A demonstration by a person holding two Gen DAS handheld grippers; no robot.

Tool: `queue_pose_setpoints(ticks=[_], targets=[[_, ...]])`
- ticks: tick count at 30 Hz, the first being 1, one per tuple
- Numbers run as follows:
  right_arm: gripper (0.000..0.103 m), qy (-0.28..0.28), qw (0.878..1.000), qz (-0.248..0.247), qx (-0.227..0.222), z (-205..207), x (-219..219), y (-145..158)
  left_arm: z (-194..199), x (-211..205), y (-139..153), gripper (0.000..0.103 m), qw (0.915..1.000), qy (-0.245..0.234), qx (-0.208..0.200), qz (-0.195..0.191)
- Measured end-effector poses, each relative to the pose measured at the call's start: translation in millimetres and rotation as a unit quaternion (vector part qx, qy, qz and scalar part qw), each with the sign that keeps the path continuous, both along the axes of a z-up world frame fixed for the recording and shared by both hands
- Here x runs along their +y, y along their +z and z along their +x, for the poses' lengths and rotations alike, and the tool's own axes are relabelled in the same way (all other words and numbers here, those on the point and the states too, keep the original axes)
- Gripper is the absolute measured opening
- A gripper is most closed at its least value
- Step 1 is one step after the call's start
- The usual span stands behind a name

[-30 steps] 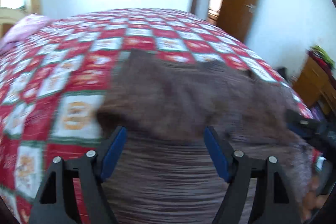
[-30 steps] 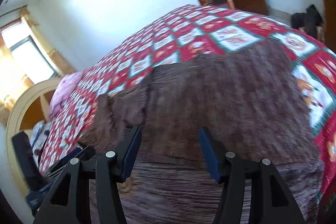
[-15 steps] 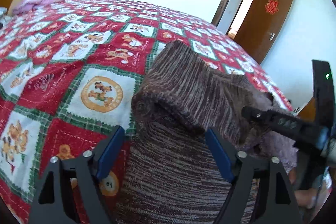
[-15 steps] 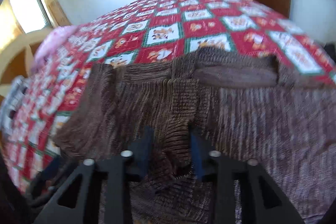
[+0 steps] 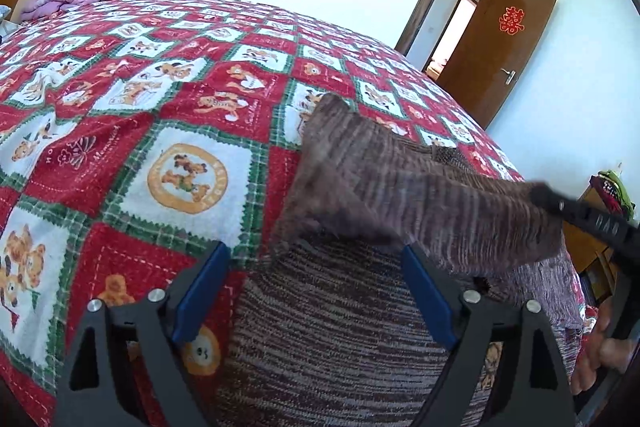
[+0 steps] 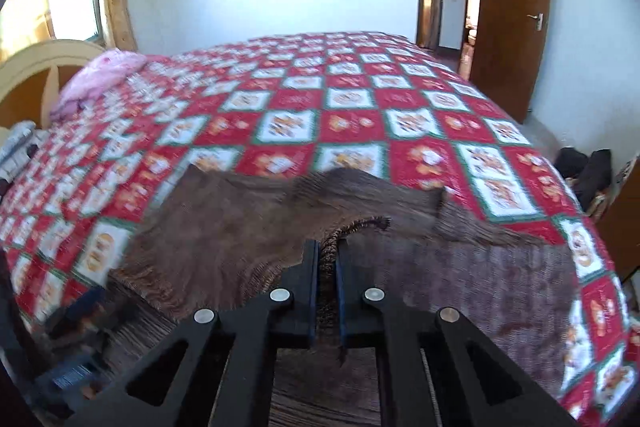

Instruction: Fold small clothes

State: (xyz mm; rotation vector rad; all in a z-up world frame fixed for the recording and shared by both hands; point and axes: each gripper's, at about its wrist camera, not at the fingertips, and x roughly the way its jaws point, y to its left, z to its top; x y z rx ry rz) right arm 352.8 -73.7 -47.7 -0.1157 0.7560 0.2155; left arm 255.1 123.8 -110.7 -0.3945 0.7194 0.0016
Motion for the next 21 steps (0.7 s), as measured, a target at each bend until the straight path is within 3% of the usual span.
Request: queue_pose_setpoints(ticks=[5,7,8,11,14,17,21], targets=[[0.012,-0.019,0.997,-0.012,0.075,9,-23,-42,0,-1,0,0.09,1.0,0.0,0.002,0.007],[0.039,-0.047,0.997,0.005,0.059,-1,-39,-38,0,-1,0,0.09,1.0,0.0,0.002,0.006],[0.043,-0.075,0.996,0.014,0.048,-7,-50,-32,0,-1,0,0.09,1.0,0.0,0.002,0.007],[0.043,-0.115,0.991,0.068,0.017,-29,-75,-15,0,-1,0,0.091,0.9999,0.0,0.002,0.011],[0.043,-0.078,0.993,0.093,0.01,-44,-65,-5,1,-2,0,0.092,0.9999,-0.002,0.002,0.012],[0.043,-0.027,0.995,0.092,0.032,-44,-35,-12,0,-1,1,0.092,0.9999,-0.002,0.001,0.011],[0.043,-0.033,0.992,0.077,0.091,-33,-19,-42,0,-2,1,0.092,0.9999,-0.002,0.002,0.011]])
